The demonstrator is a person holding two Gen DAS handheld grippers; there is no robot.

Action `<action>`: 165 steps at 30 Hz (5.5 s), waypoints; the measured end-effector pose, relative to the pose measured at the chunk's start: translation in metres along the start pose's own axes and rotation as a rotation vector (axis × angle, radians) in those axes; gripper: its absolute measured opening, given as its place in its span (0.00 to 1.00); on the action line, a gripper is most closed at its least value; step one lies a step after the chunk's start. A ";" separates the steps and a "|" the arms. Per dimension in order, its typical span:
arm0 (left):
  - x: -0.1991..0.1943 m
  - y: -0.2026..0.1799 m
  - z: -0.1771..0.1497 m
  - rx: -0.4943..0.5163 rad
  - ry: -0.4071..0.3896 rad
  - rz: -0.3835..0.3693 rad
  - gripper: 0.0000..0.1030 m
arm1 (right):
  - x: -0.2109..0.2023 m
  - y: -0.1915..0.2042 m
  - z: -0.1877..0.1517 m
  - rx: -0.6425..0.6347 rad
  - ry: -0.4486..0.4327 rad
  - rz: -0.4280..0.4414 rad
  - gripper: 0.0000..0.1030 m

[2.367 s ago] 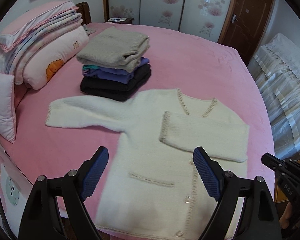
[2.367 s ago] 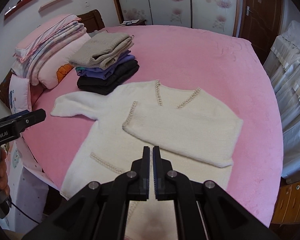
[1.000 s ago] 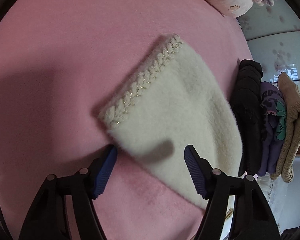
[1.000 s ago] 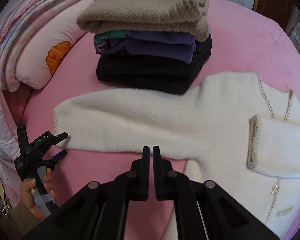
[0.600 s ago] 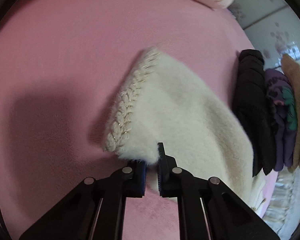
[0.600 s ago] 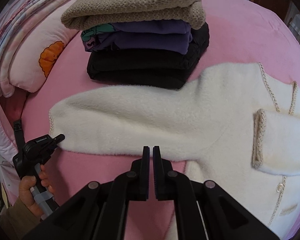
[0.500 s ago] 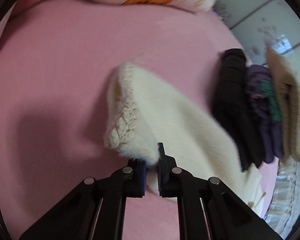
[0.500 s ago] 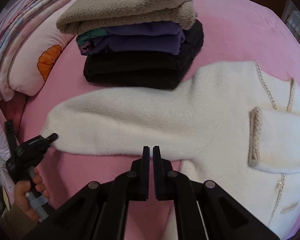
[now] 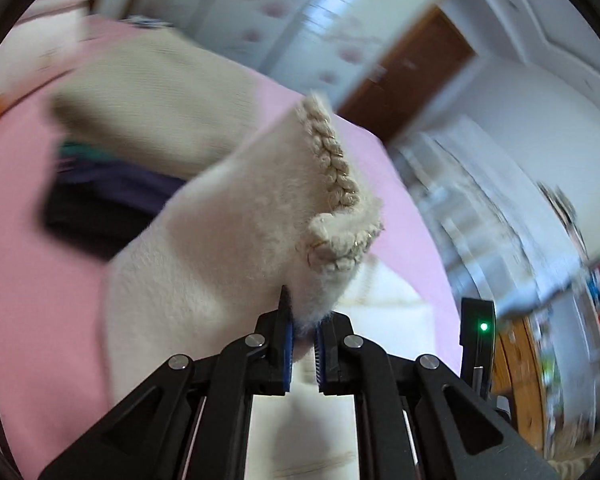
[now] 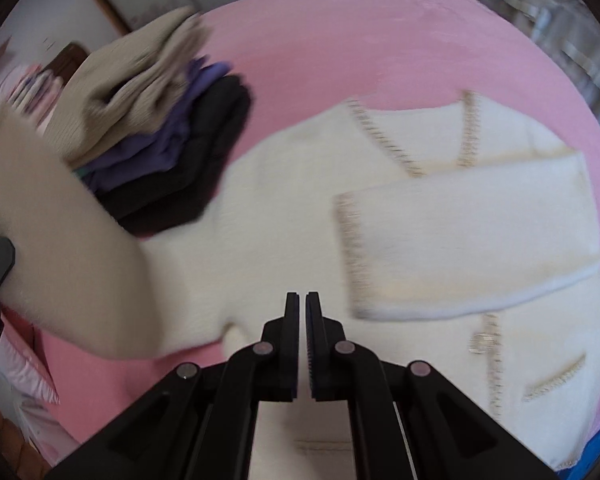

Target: Fold large clothes

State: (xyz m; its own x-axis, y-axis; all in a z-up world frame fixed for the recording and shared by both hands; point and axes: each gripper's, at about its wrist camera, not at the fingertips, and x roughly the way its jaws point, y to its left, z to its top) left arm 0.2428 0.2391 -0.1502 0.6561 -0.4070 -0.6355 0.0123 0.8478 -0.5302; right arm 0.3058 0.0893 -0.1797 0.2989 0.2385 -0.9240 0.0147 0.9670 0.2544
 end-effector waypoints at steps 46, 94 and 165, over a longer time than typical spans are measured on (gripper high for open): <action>0.081 0.113 -0.143 -0.187 0.239 0.505 0.66 | 0.111 -0.105 0.025 0.016 0.107 0.197 0.29; 0.090 0.004 -0.113 -0.006 0.147 0.543 0.65 | -0.006 -0.269 0.025 0.131 -0.191 -0.057 0.21; 0.205 -0.005 -0.154 0.191 0.216 0.665 0.60 | 0.058 -0.246 -0.025 -0.087 -0.112 -0.088 0.00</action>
State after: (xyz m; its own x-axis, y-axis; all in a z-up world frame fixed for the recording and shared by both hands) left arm 0.2610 0.0992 -0.3644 0.4069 0.1745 -0.8966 -0.1930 0.9758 0.1023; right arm 0.2955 -0.1322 -0.3026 0.4046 0.1460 -0.9028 -0.0360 0.9890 0.1438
